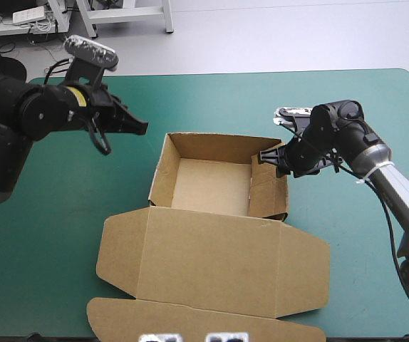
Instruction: Fold the box
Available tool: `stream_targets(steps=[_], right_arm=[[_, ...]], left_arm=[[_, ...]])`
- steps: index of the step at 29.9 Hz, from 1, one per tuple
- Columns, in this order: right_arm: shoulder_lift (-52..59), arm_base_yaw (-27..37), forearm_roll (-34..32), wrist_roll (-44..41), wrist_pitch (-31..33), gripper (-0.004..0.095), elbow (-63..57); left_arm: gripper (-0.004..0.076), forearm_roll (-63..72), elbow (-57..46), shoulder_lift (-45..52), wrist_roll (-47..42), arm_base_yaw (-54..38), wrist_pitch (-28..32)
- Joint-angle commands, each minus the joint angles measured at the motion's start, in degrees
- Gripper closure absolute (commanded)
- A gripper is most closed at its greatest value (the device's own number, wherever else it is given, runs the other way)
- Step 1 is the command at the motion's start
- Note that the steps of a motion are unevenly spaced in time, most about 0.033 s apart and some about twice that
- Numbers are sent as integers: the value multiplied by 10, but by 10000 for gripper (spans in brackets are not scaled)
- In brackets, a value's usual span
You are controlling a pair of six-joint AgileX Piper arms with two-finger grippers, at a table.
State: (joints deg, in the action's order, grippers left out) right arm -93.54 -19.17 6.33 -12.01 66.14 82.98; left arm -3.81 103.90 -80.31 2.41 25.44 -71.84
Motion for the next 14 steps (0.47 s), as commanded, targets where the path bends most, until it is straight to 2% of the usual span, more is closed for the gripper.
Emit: stream_targets(steps=[1, 5, 7, 10, 12, 14], right_arm=[[25, 1, 4, -1, -37, 536, -19], [25, 1, 38, 8, -79, 537, -51], [25, 1, 47, 18, -91, 572, -57], [22, 1, 56, 32, -92, 735, -62], [19, 1, 56, 33, -89, 895, -62], [14, 1, 56, 33, -89, 923, -62]], left_arm=[[733, -17, -84, 75, 1, 2, -13], [733, -9, -198, 144, 0, 2, 27], [733, 5, -257, 183, -3, 2, 55], [733, 26, -339, 243, -3, 2, 86], [733, 38, -383, 281, -3, 2, 98], [733, 45, -423, 311, -3, 2, 102]])
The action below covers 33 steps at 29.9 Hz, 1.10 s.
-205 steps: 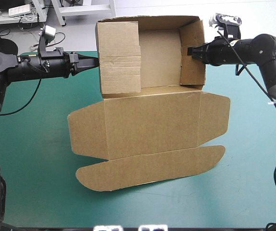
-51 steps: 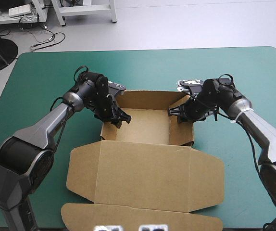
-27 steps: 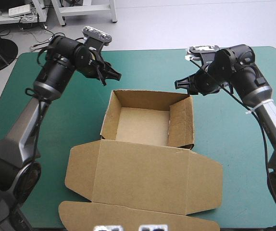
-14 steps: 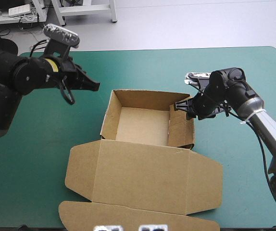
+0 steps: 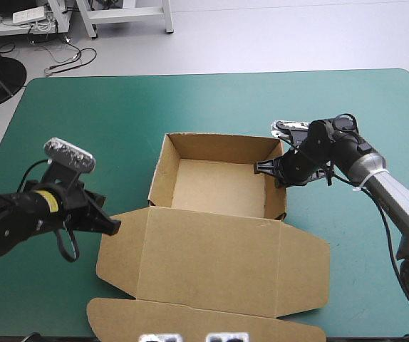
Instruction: Fold the box
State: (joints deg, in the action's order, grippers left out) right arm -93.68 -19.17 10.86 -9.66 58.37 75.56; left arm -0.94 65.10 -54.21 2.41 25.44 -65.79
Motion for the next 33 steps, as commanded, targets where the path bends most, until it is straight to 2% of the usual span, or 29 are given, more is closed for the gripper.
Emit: stream_targets(steps=[1, 8, 12, 17, 20, 24, 29, 33], right_arm=[[14, 1, 10, 10, -12, 927, 13], [11, 2, -4, 0, -28, 928, 21], [16, 36, -9, 0, -22, 927, 59], [33, 135, -44, 21, 40, 928, 109], [46, 217, -95, 42, 86, 928, 126], [52, 330, -114, 93, 128, 928, 131], [51, 457, -70, 128, 123, 928, 129], [33, 495, -57, 131, 104, 928, 129]], left_arm=[[733, 18, -59, 73, -3, 2, 41], [733, 16, -161, 189, -32, 2, 41], [733, 9, -200, 245, -51, 2, 41], [733, -15, -213, 294, -56, 2, 22], [733, -42, -213, 313, -64, 2, 21], [733, -87, -213, 316, -71, 2, 24], [733, -132, -213, 316, -94, 2, 41], [733, -134, -213, 316, -94, 2, 41]])
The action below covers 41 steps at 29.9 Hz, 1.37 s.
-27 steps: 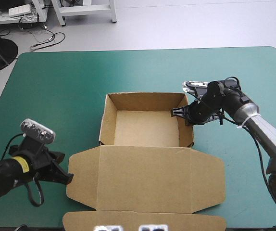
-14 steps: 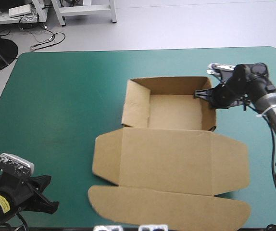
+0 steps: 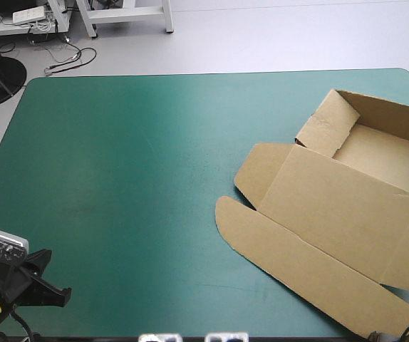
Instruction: Fold the box
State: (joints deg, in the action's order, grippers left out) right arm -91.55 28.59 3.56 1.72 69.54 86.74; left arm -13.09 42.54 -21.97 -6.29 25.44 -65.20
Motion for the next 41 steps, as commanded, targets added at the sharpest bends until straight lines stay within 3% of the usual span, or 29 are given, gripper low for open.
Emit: stream_targets(steps=[1, 8, 15, 18, 28, 36, 38, 41], right_arm=[[6, 19, 14, 17, -10, 928, 17], [-34, 19, 10, 24, 1, 896, 17], [-38, 19, -2, 36, 17, 536, 17], [-35, 19, 23, 43, 17, 458, 17], [40, 19, 62, 61, 22, 465, 23], [159, 19, 168, 83, 21, 472, 15], [195, 11, 201, 96, 18, 513, -3], [250, -32, 191, 123, 12, 650, -49]], left_arm=[[733, -11, 13, -7, -7, 2, 35], [733, -7, 9, -7, -7, 2, 34], [733, 0, 8, -7, -7, 2, 33], [733, 0, 8, -7, -7, 2, 30], [733, 0, 8, -7, 10, 2, 18], [733, 4, 7, -7, 10, 2, 38], [733, 7, 2, -6, 10, 2, 50], [733, 25, -15, 2, 10, 2, 70]])
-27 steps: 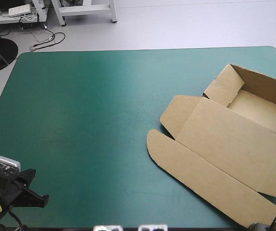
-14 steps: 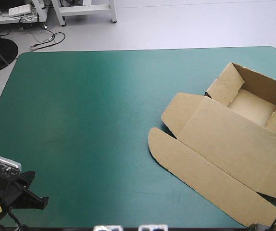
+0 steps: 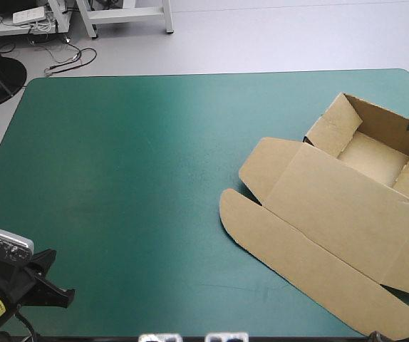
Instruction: Fold the box
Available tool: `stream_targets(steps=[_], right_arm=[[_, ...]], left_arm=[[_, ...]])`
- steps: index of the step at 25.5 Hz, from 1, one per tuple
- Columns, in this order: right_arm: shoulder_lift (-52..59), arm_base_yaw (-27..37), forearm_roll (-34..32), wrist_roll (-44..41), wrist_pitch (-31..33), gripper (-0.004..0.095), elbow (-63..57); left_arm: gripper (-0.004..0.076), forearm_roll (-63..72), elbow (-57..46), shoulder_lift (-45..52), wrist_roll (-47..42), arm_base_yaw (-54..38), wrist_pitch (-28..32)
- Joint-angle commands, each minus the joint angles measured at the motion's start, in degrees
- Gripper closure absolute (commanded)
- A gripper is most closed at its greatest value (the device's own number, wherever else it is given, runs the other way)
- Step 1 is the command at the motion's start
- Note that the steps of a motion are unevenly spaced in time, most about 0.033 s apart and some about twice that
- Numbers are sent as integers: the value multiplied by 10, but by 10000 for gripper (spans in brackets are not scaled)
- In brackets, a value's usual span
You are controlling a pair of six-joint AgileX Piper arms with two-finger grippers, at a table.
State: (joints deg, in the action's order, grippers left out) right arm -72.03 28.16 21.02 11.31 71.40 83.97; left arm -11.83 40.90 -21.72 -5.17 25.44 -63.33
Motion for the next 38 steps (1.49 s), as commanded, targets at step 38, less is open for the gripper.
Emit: stream_targets(steps=[38], right_arm=[[588, -165, -76, 70, -183, 928, -537]], left_arm=[[733, 142, -112, 97, 121, 2, 119]])
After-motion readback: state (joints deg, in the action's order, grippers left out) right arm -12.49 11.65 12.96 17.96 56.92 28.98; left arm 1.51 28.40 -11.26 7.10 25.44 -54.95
